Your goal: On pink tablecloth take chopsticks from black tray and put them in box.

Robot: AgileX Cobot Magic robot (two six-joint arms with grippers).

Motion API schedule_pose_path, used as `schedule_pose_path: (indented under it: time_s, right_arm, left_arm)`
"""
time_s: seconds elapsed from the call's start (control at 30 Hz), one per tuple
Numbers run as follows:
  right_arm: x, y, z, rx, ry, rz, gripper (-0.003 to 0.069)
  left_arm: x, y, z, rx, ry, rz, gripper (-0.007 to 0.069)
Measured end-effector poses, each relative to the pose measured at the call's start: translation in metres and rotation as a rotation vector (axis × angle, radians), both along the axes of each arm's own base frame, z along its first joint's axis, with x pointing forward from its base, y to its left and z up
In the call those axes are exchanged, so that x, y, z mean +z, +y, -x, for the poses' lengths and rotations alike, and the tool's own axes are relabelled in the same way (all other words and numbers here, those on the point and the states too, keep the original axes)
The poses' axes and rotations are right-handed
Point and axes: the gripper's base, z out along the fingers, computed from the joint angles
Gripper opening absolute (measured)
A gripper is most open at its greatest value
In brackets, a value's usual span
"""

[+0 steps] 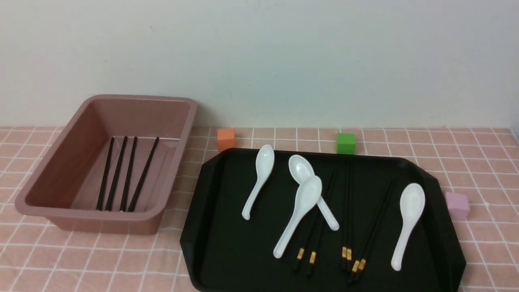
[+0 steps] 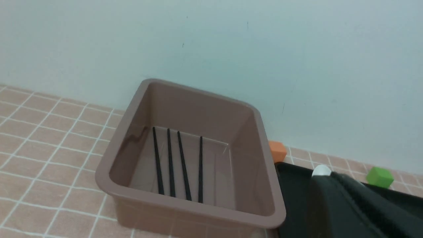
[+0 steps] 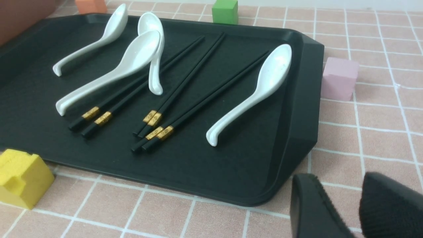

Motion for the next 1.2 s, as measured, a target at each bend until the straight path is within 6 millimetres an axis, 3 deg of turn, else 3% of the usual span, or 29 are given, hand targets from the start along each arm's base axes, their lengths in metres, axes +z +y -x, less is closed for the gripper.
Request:
schedule_pose_path:
  time_s: [0.13, 0.67, 0.8, 1.0, 1.2]
  right_arm:
    - [0.000, 0.000, 0.000, 0.000, 0.000, 0.000, 0.0240]
    - [0.000, 0.000, 0.000, 0.000, 0.000, 0.000, 0.0240]
    - [0.000, 0.000, 0.000, 0.000, 0.000, 0.000, 0.0240]
    - [0.000, 0.000, 0.000, 0.000, 0.000, 0.000, 0.0240]
    - [0.000, 0.000, 0.000, 0.000, 0.000, 0.000, 0.0240]
  left_arm:
    - [-0.011, 0.000, 0.003, -0.006, -0.006, 0.022, -0.0013]
    - [-0.016, -0.001, 0.002, -0.009, -0.006, 0.020, -0.0013]
    - [-0.035, -0.002, 0.001, -0.024, 0.006, -0.042, -0.0013]
    - [-0.089, -0.005, -0.003, -0.058, 0.184, -0.082, -0.0013]
    - [-0.100, -0.006, -0.001, -0.069, 0.281, -0.085, -0.0013]
